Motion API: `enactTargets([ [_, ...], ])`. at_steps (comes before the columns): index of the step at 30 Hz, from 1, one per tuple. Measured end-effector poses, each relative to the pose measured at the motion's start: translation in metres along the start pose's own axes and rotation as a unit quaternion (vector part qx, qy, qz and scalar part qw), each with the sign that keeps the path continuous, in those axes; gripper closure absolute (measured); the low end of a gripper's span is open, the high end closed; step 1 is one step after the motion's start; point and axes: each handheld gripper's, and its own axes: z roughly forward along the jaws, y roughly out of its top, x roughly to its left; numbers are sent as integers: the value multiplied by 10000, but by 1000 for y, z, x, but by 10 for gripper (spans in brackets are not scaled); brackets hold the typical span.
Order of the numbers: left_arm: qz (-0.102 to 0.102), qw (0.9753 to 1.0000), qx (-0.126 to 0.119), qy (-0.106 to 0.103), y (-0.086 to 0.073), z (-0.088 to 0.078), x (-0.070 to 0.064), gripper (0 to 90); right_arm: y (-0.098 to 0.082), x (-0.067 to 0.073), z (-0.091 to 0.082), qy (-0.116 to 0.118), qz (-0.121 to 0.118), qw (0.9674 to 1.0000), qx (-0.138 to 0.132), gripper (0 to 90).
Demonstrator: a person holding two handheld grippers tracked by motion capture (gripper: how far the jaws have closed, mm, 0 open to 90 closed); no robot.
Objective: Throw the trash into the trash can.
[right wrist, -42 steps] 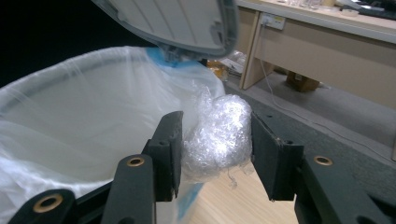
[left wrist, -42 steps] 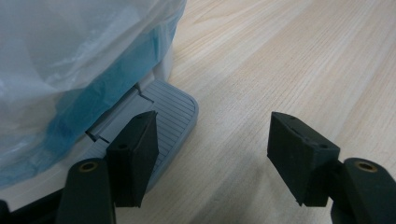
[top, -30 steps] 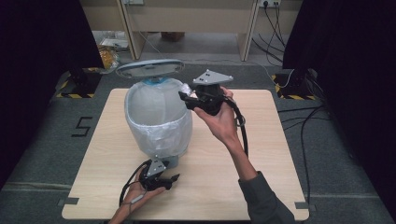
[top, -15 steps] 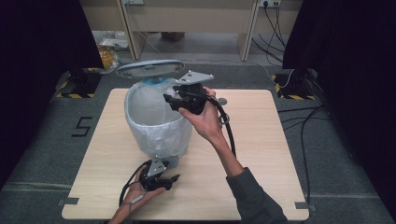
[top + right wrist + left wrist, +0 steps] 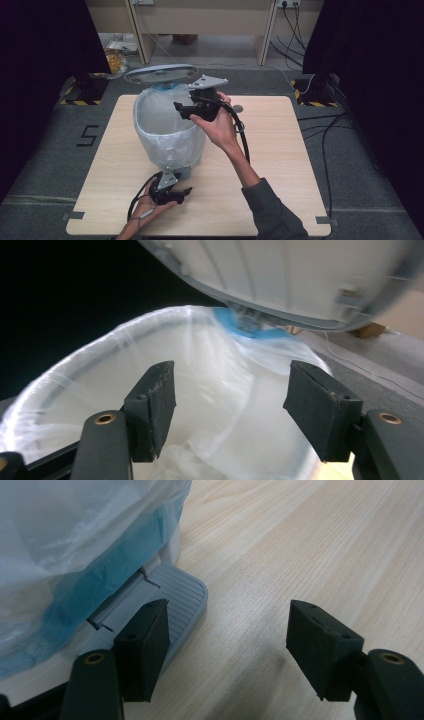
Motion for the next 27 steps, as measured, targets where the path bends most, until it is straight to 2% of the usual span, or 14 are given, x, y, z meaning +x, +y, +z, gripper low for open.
enactTargets([
  [14, 4, 10000, 5, 1, 0, 0, 0, 331, -20, -36, -39, -420, 256, 9987, -112, 352],
  [17, 30, 10000, 20, 20, 0, 0, -1, 331, -32, -49, -51, -577, 307, 9978, -124, 347],
  [18, 30, 10000, 20, 20, 0, 0, -1, 331, -32, -49, -51, -577, 307, 9978, -124, 347],
  [19, 20, 10000, 17, 5, 0, 0, 0, 331, -39, -55, -56, -651, 368, 9971, -112, 347],
  [27, 25, 10000, 16, 18, 0, 0, 0, 331, -60, -75, -72, -852, 536, 9948, -130, 336],
])
